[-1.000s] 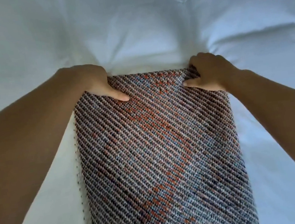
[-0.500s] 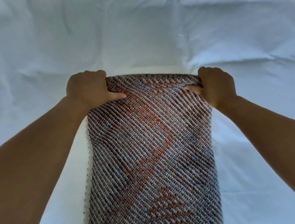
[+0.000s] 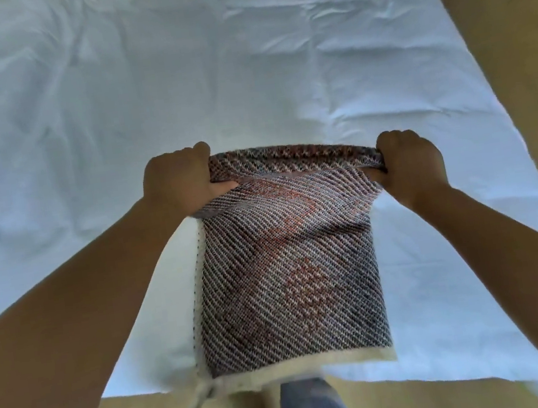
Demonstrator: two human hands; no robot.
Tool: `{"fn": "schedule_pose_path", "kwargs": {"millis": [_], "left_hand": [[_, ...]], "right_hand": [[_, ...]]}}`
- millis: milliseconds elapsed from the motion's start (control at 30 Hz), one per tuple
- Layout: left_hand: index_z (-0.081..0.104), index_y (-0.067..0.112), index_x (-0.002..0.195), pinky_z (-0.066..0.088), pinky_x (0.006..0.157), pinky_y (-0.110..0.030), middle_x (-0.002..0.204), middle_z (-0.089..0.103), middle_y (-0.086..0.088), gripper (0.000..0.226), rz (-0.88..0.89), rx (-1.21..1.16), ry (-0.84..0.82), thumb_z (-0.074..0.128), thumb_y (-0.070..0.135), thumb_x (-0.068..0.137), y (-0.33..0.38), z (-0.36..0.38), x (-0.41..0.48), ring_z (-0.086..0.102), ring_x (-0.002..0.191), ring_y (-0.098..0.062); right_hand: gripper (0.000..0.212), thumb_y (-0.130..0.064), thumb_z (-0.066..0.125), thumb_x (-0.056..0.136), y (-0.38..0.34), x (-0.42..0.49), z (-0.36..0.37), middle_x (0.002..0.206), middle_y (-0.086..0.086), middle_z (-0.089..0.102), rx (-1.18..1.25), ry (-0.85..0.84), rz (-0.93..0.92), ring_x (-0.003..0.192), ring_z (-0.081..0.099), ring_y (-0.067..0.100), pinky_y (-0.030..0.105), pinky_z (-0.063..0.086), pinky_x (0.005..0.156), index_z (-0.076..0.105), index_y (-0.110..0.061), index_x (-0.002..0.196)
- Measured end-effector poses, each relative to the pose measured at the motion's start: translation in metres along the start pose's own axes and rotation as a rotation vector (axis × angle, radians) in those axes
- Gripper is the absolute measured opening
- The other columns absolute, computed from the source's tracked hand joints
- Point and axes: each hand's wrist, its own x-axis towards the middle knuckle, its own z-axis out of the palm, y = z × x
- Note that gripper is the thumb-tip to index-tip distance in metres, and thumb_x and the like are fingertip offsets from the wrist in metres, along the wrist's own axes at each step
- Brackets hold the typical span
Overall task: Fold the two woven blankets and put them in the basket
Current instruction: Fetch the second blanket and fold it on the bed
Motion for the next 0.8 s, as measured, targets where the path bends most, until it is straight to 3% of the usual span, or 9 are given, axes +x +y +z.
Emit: {"fn": "schedule_pose_path", "kwargs": {"millis": [133,233,367,467,533,600,667,733,800], "left_hand": [[0.036,0.015,0.076,0.031,0.049,-0.025,0.061,0.047,-0.001,0.050,0.028,-0.045,0.032,0.058,0.060,0.076,0.006,-0.009,-0.065,0.047,0.053,-0.023],[0.047,0.011,0.078,0.034,0.048,-0.027,0.062,0.050,-0.002,0.038,0.041,-0.122,0.051,0.067,0.043,0.076,0.016,-0.002,-0.119,0.053,0.056,-0.028],[0.055,0.003,0.075,0.041,0.040,-0.030,0.062,0.057,-0.012,0.037,0.050,-0.162,0.047,0.084,0.010,0.053,0.031,0.023,-0.189,0.056,0.051,-0.031],[0.060,0.003,0.072,0.043,0.040,-0.028,0.062,0.057,-0.011,0.040,0.122,-0.097,-0.002,0.085,0.004,0.041,0.040,0.059,-0.228,0.057,0.050,-0.028],[0.064,0.003,0.075,0.045,0.044,-0.029,0.066,0.059,-0.012,0.038,0.112,-0.036,-0.058,0.083,0.000,0.043,0.044,0.085,-0.246,0.059,0.055,-0.028],[0.065,0.004,0.077,0.045,0.047,-0.030,0.067,0.059,-0.012,0.038,0.083,0.026,-0.128,0.081,0.000,0.042,0.049,0.109,-0.261,0.058,0.057,-0.029],[0.064,0.006,0.084,0.047,0.053,-0.032,0.075,0.059,-0.012,0.043,0.037,0.070,-0.260,0.080,0.005,0.044,0.054,0.125,-0.272,0.060,0.065,-0.029],[0.052,0.011,0.112,0.045,0.072,-0.037,0.104,0.054,-0.011,0.051,-0.042,0.085,-0.472,0.071,0.022,0.065,0.061,0.134,-0.276,0.054,0.093,-0.029],[0.039,0.016,0.122,0.037,0.084,-0.038,0.117,0.046,-0.007,0.057,-0.102,0.074,-0.614,0.057,0.042,0.074,0.066,0.141,-0.272,0.045,0.107,-0.027]], "right_hand": [[0.036,-0.012,0.082,0.061,-0.022,-0.059,-0.026,0.064,0.022,0.055,-0.018,0.012,-0.054,0.060,0.055,0.037,0.033,0.037,0.050,0.051,0.002,0.073],[0.042,-0.007,0.086,0.047,-0.036,-0.108,-0.031,0.055,0.017,0.052,-0.021,0.058,-0.070,0.048,0.053,0.033,0.029,0.040,0.043,0.050,-0.001,0.068],[0.048,-0.004,0.086,0.038,-0.048,-0.176,-0.011,0.056,0.015,0.053,0.013,-0.017,-0.049,0.047,0.052,0.033,0.031,0.041,0.042,0.052,-0.002,0.072],[0.050,0.000,0.083,0.032,-0.057,-0.217,0.013,0.055,0.014,0.050,0.066,-0.117,0.019,0.046,0.050,0.033,0.031,0.039,0.042,0.047,-0.005,0.068],[0.043,-0.001,0.078,0.039,-0.063,-0.236,0.030,0.055,0.013,0.050,0.063,-0.161,0.029,0.046,0.049,0.033,0.031,0.037,0.042,0.045,-0.006,0.066],[0.029,-0.006,0.072,0.050,-0.071,-0.254,0.049,0.060,0.013,0.053,0.011,-0.234,0.026,0.052,0.053,0.034,0.033,0.040,0.043,0.050,-0.005,0.068],[0.033,-0.002,0.076,0.048,-0.078,-0.272,0.065,0.071,0.016,0.058,-0.023,-0.398,0.056,0.063,0.059,0.036,0.037,0.046,0.049,0.058,-0.003,0.076],[0.036,-0.003,0.072,0.058,-0.084,-0.281,0.075,0.089,0.017,0.060,-0.018,-0.606,0.136,0.084,0.060,0.037,0.041,0.048,0.064,0.060,-0.001,0.092],[0.029,-0.008,0.060,0.066,-0.087,-0.278,0.077,0.095,0.017,0.059,0.033,-0.679,0.198,0.092,0.056,0.036,0.041,0.044,0.072,0.058,-0.002,0.095]]}}
